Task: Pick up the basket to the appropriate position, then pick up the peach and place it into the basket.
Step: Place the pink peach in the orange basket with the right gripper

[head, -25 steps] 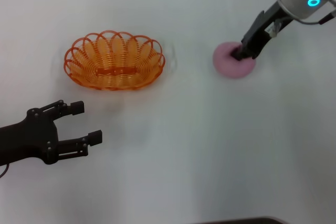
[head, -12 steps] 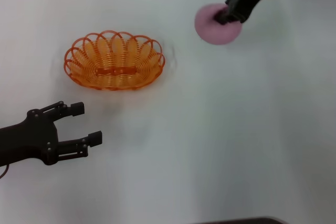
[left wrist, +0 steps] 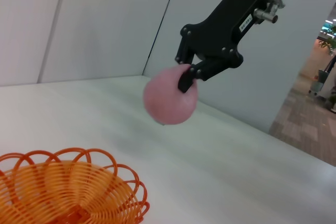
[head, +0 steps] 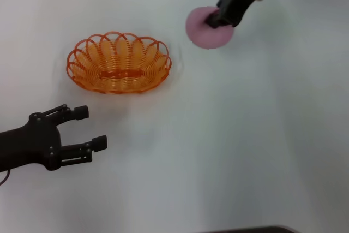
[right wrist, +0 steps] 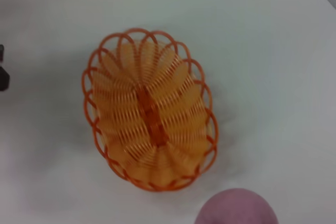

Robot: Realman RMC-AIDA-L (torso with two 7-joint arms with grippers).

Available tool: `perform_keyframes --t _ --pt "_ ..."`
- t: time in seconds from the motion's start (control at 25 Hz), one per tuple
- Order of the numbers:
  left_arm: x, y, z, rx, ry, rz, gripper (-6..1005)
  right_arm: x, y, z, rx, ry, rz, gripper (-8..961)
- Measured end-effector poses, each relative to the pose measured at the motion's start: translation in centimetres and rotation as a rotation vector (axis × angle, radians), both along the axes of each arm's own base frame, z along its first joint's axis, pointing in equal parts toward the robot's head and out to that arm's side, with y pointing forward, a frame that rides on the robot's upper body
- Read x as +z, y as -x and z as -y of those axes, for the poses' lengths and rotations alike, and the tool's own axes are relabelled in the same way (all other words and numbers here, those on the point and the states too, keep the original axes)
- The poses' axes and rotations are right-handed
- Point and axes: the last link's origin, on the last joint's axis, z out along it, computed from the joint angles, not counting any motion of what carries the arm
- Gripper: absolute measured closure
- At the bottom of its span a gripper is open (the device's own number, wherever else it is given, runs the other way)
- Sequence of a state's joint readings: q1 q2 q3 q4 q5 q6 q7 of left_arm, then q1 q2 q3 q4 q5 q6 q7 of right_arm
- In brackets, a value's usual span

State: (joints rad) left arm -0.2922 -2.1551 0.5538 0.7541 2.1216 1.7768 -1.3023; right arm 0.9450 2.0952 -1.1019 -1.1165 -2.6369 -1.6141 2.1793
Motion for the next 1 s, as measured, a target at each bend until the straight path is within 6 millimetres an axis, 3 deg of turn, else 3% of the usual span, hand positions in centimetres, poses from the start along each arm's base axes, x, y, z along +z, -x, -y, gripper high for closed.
perform_keyframes --t 0.28,0.52,1.0 --pt "-0.1 -0.3 -0.2 -0.011 0.006 0.008 91 -3.0 0.7 -0.9 0.018 0.012 -0.045 899" --pt "-0.1 -0.3 -0.2 -0.012 0.008 0.010 91 -4.4 1.4 -1.6 0.038 0.008 -0.098 898" --pt "-0.2 -0.6 -0.4 -0.019 0.010 0.014 91 -8.1 2.3 -1.6 0.065 0.037 -0.145 897"
